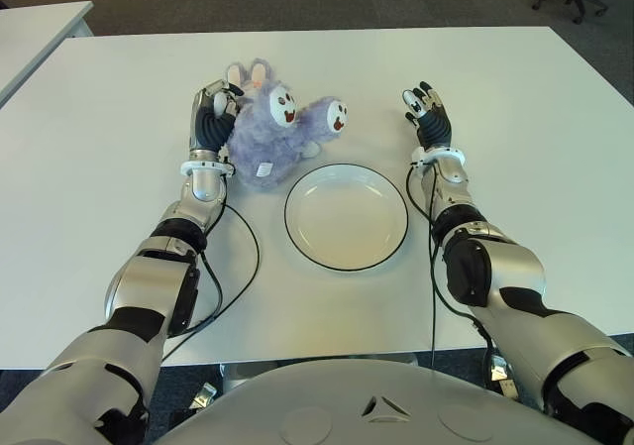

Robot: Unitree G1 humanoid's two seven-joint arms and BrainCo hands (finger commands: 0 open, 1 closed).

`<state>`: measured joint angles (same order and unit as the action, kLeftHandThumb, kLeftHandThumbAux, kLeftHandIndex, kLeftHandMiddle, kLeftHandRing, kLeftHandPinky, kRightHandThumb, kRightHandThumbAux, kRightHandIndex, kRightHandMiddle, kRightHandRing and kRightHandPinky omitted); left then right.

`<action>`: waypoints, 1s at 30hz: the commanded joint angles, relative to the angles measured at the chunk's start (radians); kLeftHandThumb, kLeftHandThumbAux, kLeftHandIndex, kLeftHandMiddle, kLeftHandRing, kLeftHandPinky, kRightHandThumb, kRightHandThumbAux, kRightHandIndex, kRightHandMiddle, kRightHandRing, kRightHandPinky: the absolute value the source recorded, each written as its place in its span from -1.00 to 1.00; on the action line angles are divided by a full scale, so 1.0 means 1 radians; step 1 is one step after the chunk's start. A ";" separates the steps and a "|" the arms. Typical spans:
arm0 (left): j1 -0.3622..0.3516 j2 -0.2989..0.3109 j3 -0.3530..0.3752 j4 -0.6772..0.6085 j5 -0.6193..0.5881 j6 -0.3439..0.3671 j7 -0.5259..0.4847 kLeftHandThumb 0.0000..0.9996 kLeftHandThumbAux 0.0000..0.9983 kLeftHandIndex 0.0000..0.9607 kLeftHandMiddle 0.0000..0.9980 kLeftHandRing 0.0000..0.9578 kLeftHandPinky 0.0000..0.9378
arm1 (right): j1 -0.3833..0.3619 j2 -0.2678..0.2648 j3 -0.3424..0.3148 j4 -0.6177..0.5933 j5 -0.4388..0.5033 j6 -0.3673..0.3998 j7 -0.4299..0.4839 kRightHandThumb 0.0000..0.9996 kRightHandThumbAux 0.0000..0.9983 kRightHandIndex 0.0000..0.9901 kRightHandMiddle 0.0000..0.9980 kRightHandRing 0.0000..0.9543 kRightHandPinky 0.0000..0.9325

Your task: Put the doll into the plate.

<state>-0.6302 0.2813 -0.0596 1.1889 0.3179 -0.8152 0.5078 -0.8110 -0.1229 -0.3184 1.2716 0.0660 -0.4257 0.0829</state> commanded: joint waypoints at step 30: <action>0.070 -0.058 -0.017 0.034 0.035 0.005 0.130 0.48 0.39 -0.08 0.71 0.81 0.85 | 0.079 0.023 -0.006 0.049 0.007 0.043 -0.003 -0.84 0.17 -0.95 -0.90 -0.91 -0.88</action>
<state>-0.6310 0.2776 -0.0619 1.1879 0.3443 -0.8267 0.6166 -0.8103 -0.1227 -0.3242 1.2708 0.0660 -0.4257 0.0851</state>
